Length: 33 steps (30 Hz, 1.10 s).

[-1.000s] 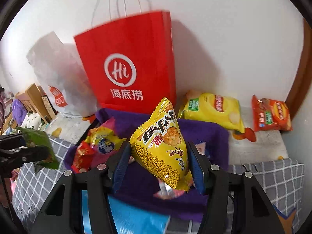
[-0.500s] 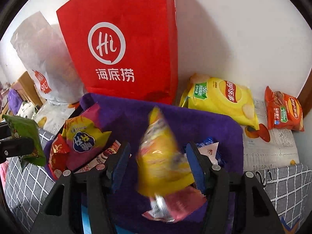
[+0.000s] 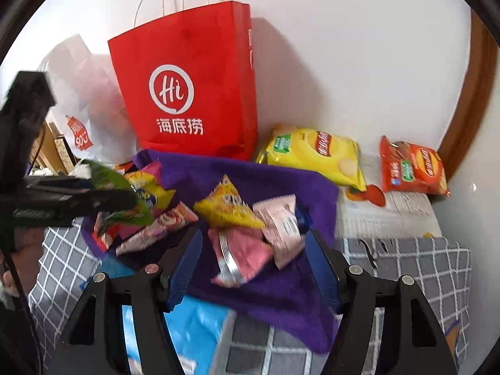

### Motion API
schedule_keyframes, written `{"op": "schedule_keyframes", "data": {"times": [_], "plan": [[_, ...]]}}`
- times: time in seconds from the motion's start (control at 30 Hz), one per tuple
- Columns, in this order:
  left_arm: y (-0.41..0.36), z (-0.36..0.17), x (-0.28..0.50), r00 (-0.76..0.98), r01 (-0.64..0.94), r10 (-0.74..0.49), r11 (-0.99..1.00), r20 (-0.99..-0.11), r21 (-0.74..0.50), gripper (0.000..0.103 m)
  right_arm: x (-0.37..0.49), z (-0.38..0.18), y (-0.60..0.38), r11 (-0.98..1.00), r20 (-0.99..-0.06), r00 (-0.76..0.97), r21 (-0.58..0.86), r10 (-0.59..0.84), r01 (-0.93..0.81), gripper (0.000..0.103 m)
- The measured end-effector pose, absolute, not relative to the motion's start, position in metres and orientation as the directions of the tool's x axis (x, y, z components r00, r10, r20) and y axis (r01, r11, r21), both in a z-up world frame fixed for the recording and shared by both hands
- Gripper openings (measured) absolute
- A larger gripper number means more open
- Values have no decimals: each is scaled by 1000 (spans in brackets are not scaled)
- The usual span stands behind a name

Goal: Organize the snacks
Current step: 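Carry the yellow chip bag onto the towel and open right tool while left tool drops green bag there, then grasp the pink peach candy with right tool while left tool grasps white snack packet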

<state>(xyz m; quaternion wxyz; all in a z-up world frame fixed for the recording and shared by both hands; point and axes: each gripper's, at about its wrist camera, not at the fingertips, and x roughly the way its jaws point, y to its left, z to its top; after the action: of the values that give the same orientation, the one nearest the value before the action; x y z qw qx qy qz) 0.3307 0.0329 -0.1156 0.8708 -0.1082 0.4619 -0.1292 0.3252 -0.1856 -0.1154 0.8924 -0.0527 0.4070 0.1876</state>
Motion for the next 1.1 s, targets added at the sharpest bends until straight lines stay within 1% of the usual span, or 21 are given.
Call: {"op": "schedule_keyframes", "data": {"times": [0.17, 0.27, 0.33, 0.53, 0.7, 0.9, 0.97, 1.1], "plan": [[29, -122, 334, 535, 116, -312, 948, -785, -297, 57, 308, -115, -189, 925, -743, 595, 83, 305, -371, 68], [27, -122, 335, 542, 108, -288, 956, -789, -274, 60, 296, -116, -190, 923, -743, 586, 114, 324, -366, 68], [28, -120, 334, 542, 98, -284, 956, -791, -276, 68, 286, -118, -189, 921, -746, 578, 125, 333, -369, 68], [37, -104, 316, 566, 72, -268, 958, -779, -277, 68, 253, -121, -186, 908, -749, 553, 156, 365, -389, 68], [50, -92, 281, 579, 63, -267, 957, -771, -284, 69, 207, -132, -173, 860, -750, 486, 212, 448, -465, 68], [63, -92, 237, 579, 53, -261, 957, -772, -284, 70, 156, -152, -152, 769, -758, 384, 235, 527, -594, 68], [67, -94, 222, 577, 52, -261, 957, -774, -284, 70, 143, -157, -144, 739, -763, 357, 226, 539, -635, 68], [74, -100, 197, 579, 45, -248, 961, -777, -274, 70, 122, -165, -131, 702, -786, 357, 133, 505, -700, 68]]}}
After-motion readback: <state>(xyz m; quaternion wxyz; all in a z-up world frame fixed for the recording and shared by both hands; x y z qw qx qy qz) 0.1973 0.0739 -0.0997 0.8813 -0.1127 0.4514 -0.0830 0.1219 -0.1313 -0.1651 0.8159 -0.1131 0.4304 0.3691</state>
